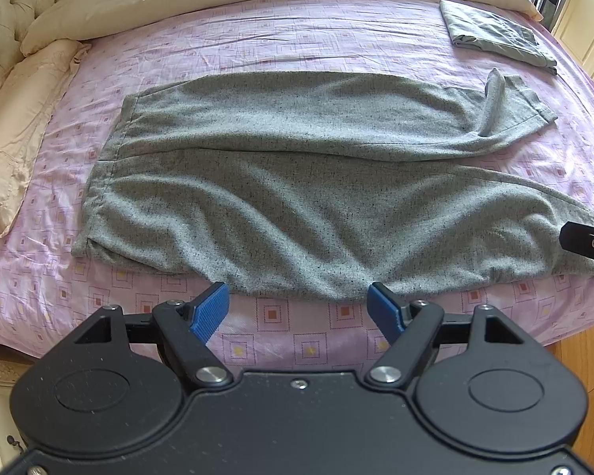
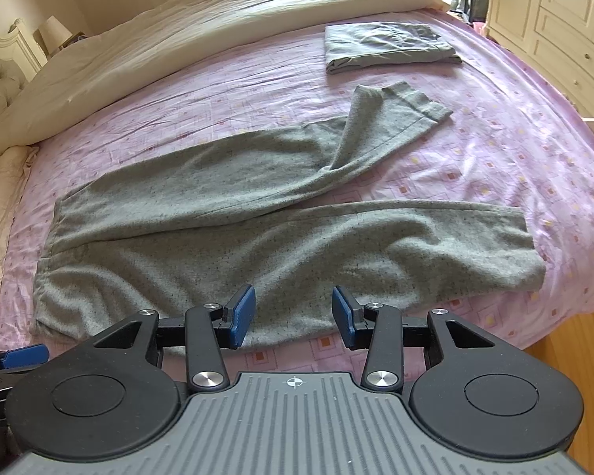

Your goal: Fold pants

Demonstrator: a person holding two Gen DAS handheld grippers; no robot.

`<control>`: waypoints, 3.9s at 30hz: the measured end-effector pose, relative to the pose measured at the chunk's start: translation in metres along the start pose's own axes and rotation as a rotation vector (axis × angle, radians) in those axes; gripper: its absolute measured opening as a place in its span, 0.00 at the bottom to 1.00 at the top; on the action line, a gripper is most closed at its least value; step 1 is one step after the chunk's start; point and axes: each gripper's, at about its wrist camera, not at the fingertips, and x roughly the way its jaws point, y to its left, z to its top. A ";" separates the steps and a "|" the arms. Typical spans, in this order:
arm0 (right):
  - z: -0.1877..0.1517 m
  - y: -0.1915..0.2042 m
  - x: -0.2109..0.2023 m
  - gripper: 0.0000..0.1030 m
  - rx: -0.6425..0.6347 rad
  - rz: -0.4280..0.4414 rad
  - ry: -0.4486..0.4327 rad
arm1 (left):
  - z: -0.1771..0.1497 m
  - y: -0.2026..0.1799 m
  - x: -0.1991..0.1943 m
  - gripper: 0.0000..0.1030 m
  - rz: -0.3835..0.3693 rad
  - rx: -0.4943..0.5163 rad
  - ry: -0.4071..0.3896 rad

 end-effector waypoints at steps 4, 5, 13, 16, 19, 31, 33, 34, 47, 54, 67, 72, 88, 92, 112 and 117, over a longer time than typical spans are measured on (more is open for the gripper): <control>0.001 0.000 0.000 0.40 0.001 0.001 0.002 | 0.000 -0.001 0.000 0.75 0.001 0.003 0.000; 0.001 0.000 0.000 0.40 0.001 0.001 0.002 | 0.000 -0.001 0.000 0.75 0.001 0.003 0.000; 0.000 -0.001 0.000 0.40 -0.001 -0.003 0.003 | 0.000 -0.001 0.000 0.75 0.003 0.004 0.000; 0.000 -0.002 0.000 0.40 -0.001 -0.003 0.004 | -0.001 -0.002 0.000 0.75 0.006 0.007 0.001; 0.000 -0.002 0.000 0.40 -0.002 -0.003 0.003 | -0.001 -0.001 0.001 0.75 0.008 0.006 0.003; 0.002 0.006 0.003 0.40 -0.045 -0.006 0.012 | -0.001 0.001 0.002 0.75 0.020 0.002 0.008; 0.002 0.008 0.003 0.40 -0.059 -0.006 0.017 | -0.001 0.000 0.002 0.75 0.021 0.000 0.010; 0.002 0.010 0.003 0.40 -0.068 -0.009 0.019 | -0.001 0.000 0.002 0.75 0.022 0.000 0.010; 0.005 0.023 0.009 0.51 -0.105 0.023 0.054 | -0.001 0.006 0.005 0.75 0.037 0.000 0.030; 0.008 0.025 0.024 0.53 -0.132 -0.006 0.047 | 0.016 0.005 0.017 0.75 0.022 0.048 0.028; 0.044 -0.085 0.053 0.52 0.142 -0.283 -0.075 | 0.090 -0.028 0.051 0.68 -0.012 0.288 -0.115; 0.042 -0.150 0.072 0.52 0.310 -0.358 0.015 | 0.098 -0.045 0.062 0.66 -0.023 0.332 -0.087; 0.053 -0.277 0.154 0.52 0.295 -0.225 0.147 | 0.110 -0.098 0.059 0.66 0.084 0.202 0.021; 0.052 -0.281 0.170 0.44 0.260 -0.129 0.206 | 0.112 -0.117 0.062 0.66 0.101 0.167 0.041; 0.124 -0.326 0.161 0.04 0.073 -0.057 0.219 | 0.112 -0.138 0.082 0.66 0.161 0.043 0.091; 0.103 -0.326 0.167 0.27 0.093 -0.014 0.298 | 0.124 -0.117 0.084 0.66 0.185 -0.017 0.085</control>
